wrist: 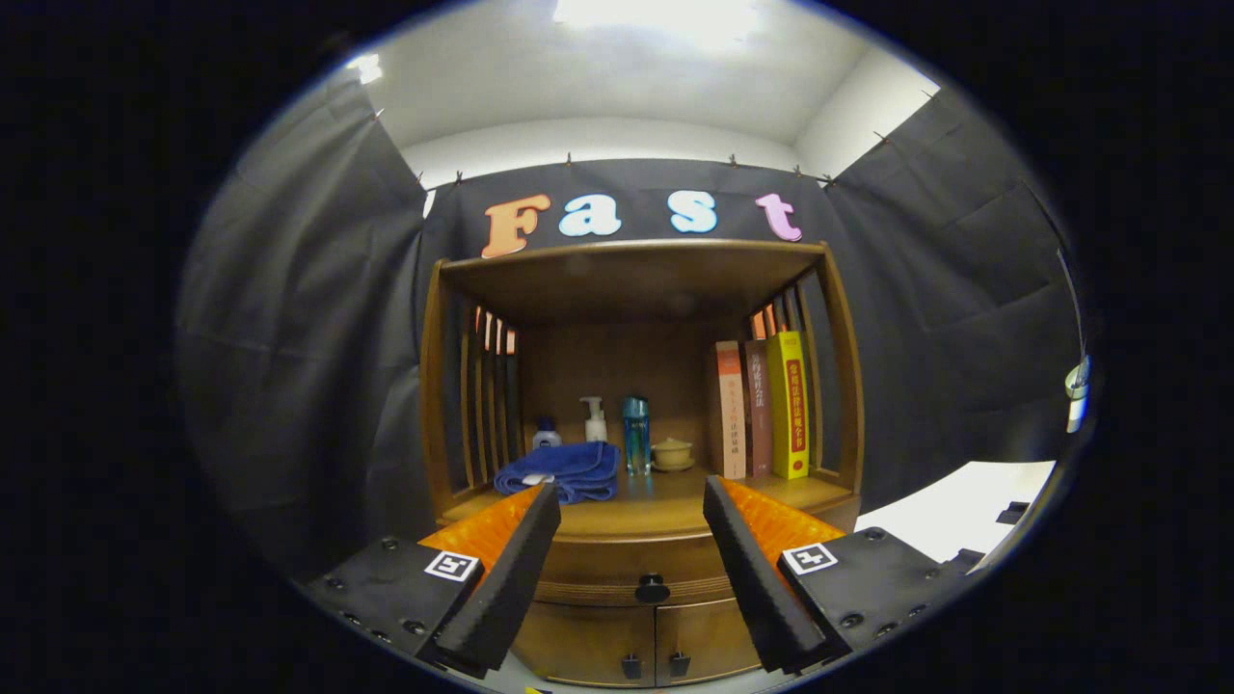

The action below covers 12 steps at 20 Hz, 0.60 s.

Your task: Pull open the drawer, take out the items inside it, and place them on the countertop above the cabinet.

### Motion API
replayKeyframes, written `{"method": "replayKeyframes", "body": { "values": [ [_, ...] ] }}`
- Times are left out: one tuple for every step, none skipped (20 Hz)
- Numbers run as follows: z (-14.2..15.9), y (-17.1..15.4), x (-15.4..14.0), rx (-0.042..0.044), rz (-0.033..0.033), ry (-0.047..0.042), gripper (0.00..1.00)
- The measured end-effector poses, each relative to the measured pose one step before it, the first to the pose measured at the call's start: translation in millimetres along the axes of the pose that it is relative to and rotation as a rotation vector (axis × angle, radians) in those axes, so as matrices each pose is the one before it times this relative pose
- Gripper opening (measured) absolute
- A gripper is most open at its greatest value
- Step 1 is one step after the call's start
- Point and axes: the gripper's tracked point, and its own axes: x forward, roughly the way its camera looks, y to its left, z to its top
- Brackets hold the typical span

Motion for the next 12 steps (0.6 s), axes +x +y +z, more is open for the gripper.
{"method": "replayKeyframes", "body": {
  "values": [
    [-21.71, -5.67, 6.33, -0.02062, -0.01924, 0.01510, 0.99],
    [-20.87, 0.76, 3.65, -0.00744, 0.00074, 0.01404, 0.99],
    [-19.53, 6.04, 9.01, -0.00414, 0.02081, 0.01223, 0.98],
    [-18.48, 6.34, 14.50, -0.01131, 0.02970, -0.00351, 0.98],
    [-17.84, 0.29, 9.29, -0.01510, 0.00869, 0.02135, 0.98],
    [-19.03, -7.38, 7.90, -0.00586, -0.01602, 0.03008, 0.98],
    [-22.26, -10.90, 8.14, 0.01968, -0.02524, 0.04265, 0.98],
    [-15.89, -4.45, 5.38, 0.03821, -0.00879, 0.03930, 0.98],
    [-15.62, -2.00, 7.70, 0.03568, 0.00030, 0.03060, 0.98],
    [-14.17, -6.15, 9.94, 0.01493, -0.00667, 0.01566, 0.98],
    [-9.01, -8.25, 10.67, 0.00175, -0.00896, 0.00871, 0.98],
    [-3.38, -6.53, 8.28, -0.00511, -0.01187, 0.00131, 0.98]
  ]
}}
